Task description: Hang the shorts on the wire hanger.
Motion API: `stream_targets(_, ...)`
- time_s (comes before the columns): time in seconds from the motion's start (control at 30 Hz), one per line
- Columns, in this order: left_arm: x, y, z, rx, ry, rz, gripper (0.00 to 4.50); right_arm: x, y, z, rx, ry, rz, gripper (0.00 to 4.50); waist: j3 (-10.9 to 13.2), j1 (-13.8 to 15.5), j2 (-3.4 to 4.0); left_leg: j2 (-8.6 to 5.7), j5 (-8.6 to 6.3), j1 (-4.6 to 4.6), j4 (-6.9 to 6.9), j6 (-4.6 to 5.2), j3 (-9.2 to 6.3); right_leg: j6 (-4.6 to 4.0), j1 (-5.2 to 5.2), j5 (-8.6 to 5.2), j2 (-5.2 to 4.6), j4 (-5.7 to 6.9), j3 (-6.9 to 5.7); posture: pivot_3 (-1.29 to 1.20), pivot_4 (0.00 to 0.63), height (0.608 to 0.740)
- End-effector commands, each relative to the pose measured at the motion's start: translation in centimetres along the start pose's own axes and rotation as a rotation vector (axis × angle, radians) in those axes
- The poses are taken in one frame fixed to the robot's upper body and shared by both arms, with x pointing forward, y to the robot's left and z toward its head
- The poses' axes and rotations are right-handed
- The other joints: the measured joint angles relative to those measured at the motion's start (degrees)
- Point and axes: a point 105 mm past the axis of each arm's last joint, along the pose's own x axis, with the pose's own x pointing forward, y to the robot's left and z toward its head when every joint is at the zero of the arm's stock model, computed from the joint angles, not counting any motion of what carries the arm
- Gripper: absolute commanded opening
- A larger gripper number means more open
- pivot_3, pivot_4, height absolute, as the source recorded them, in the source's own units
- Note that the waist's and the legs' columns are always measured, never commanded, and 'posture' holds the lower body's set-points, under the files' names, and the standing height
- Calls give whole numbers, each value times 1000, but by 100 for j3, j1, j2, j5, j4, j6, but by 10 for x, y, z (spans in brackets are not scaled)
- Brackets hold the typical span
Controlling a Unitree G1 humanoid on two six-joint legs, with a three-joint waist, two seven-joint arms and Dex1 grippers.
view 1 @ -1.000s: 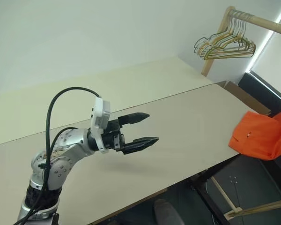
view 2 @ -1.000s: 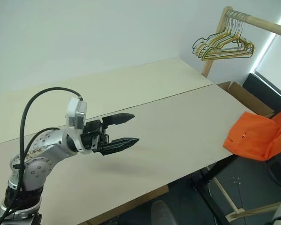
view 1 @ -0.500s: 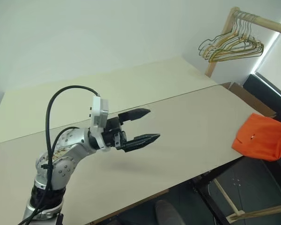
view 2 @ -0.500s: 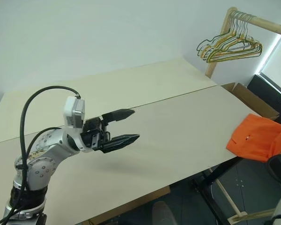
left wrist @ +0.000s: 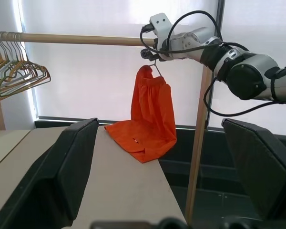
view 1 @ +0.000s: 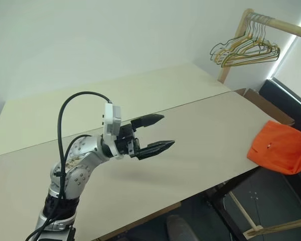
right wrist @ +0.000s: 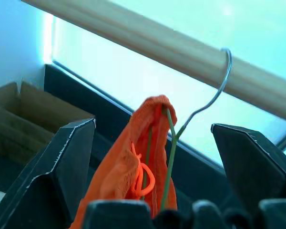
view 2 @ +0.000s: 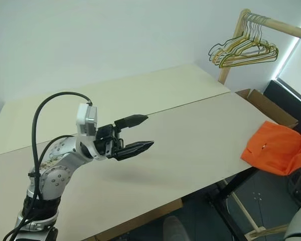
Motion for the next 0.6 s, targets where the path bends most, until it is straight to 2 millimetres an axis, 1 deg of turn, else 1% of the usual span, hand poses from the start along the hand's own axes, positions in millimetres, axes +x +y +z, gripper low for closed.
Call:
stream_targets(0.03, 4, -1, 8, 50, -30, -28, 4500, -22, -7, 34, -41, -234, -59, 4470, -3, -3, 1, 0, 0, -3, 1, 0, -2, 3, 0, -2, 2, 0, 4, -281, 0, 740)
stream_targets(0.13, 5, 2, 9, 70, -37, -28, 4500, -41, 10, 40, -29, -345, 11, 4470, -9, -20, 6, -1, 0, -2, 2, 0, -2, 9, -1, -5, 6, 1, 16, -266, 0, 740)
stream_targets(0.2, 4, 4, 11, 87, -46, -16, 4500, -56, 30, 49, 33, -422, 139, 4470, -12, -31, 11, -4, 0, 1, 4, 1, 2, 12, -1, -3, 6, 2, 26, -255, 0, 740)
stream_targets(0.27, 1, 7, 12, 106, -46, 6, 4500, -69, 49, 55, 47, -478, 240, 4470, -16, -34, 11, -2, 0, 8, 6, 2, 5, 13, 2, -1, 10, 4, 31, -242, 0, 740)
stream_targets(0.3, -1, 8, 13, 115, -45, 21, 4500, -75, 60, 58, 37, -498, 289, 4470, -18, -28, 10, 0, 1, 9, 6, 2, 5, 14, 2, -1, 12, 4, 32, -234, 0, 740)
stream_targets(0.4, -11, 11, 14, 140, -34, 72, 4500, -103, 99, 66, -11, -595, 476, 4470, -30, -23, 3, 0, 1, 9, 5, 3, 4, 12, 2, 1, 13, 5, 33, -204, 0, 740)
stream_targets(0.43, -13, 11, 13, 146, -29, 82, 4500, -109, 106, 68, -15, -615, 513, 4470, -33, -15, -2, 1, 1, 9, 5, 3, 4, 12, 1, 1, 15, 5, 33, -204, 0, 740)
stream_targets(0.47, -18, 12, 12, 160, -9, 106, 4500, -124, 122, 70, -6, -661, 620, 4470, -37, -4, -8, 1, 1, 9, 5, 4, 3, 11, 1, 2, 15, 5, 32, -185, 0, 740)
stream_targets(0.5, -22, 13, 11, 169, 6, 125, 4500, -137, 135, 71, -2, -697, 704, 4470, -40, 8, -14, 1, 1, 8, 4, 4, 2, 11, 0, 2, 13, 4, 32, -171, 0, 740)
stream_targets(0.53, -29, 14, 10, 174, 20, 150, 4500, -153, 149, 70, -21, -743, 800, 4470, -41, 24, -16, 1, 0, 8, 4, 5, 1, 11, 0, 2, 14, 4, 31, -163, 0, 740)
stream_targets(0.6, -39, 14, 6, 191, 60, 199, 4500, -176, 169, 63, -50, -787, 954, 4470, -42, 90, -19, 2, -1, 5, 4, 8, -3, 11, -4, 2, 13, 3, 27, -122, 0, 740)
